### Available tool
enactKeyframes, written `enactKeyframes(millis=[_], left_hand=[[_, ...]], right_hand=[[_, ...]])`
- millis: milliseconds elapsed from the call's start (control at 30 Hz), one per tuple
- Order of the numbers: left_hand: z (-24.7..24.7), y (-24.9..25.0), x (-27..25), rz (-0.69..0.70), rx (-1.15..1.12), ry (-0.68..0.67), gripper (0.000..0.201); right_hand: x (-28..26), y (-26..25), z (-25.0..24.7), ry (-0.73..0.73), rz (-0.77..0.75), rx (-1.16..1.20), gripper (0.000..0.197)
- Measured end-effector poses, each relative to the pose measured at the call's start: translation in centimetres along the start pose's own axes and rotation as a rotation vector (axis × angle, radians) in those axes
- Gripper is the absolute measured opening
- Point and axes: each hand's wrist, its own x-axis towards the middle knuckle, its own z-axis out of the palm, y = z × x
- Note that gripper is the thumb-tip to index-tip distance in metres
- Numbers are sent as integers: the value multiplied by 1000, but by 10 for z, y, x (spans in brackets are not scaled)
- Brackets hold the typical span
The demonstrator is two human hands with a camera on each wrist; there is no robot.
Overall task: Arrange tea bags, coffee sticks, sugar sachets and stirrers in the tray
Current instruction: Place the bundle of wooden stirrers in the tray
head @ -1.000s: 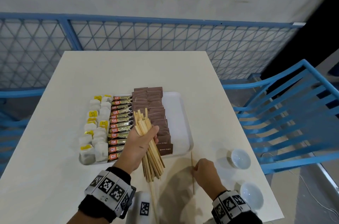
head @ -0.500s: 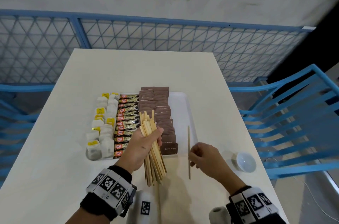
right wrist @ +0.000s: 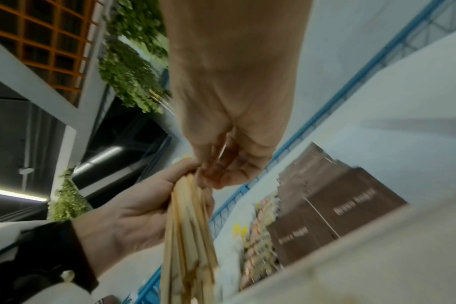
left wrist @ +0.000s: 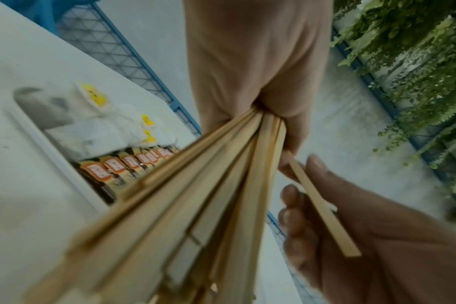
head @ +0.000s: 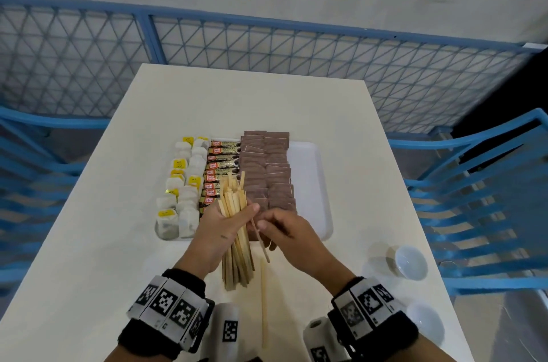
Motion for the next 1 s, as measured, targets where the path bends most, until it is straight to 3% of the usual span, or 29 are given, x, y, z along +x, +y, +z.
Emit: enactKeyframes(millis=[100,233,333,433,533,633,667,733,833,933,1000], left_hand=[[-9,-5,-1,-5,-14,124,8],[-25,-10,1,-72,-37,183,8],[-30,-9,1,-135,-99,171,4],[-30,-8,1,-168,-141,171,5],[-28,-8,2,-184,-159,158,5],[-28,-8,1,-177,-178,141,3],[-29,-9,0,-168,-171,132,3],[-31,-10,-1,-140,-141,121,2],[-30,-12,-1,-105,-103,129,3],[-19,-14,1,-91,-85,123,4],[-9,-12,3,-69,-56,100,9]], right_hand=[[-1,20,4,-33,-47,-228,14],[-14,61,15,-371,-289,-810,25],[-25,83,17,-557,-360,-971,29],[-26,88,13,-484,-397,-1016,7],[-26,90,15,-414,-392,-1096,22],[-32,100,14,-381,-408,-1169,9],[-34,99,11,-368,-370,-1170,3],[-36,100,3,-274,-224,-1089,8],[-30,93,-19,-46,67,-719,13],[-19,72,-30,171,147,-352,12],[-11,51,-28,195,146,-155,18]])
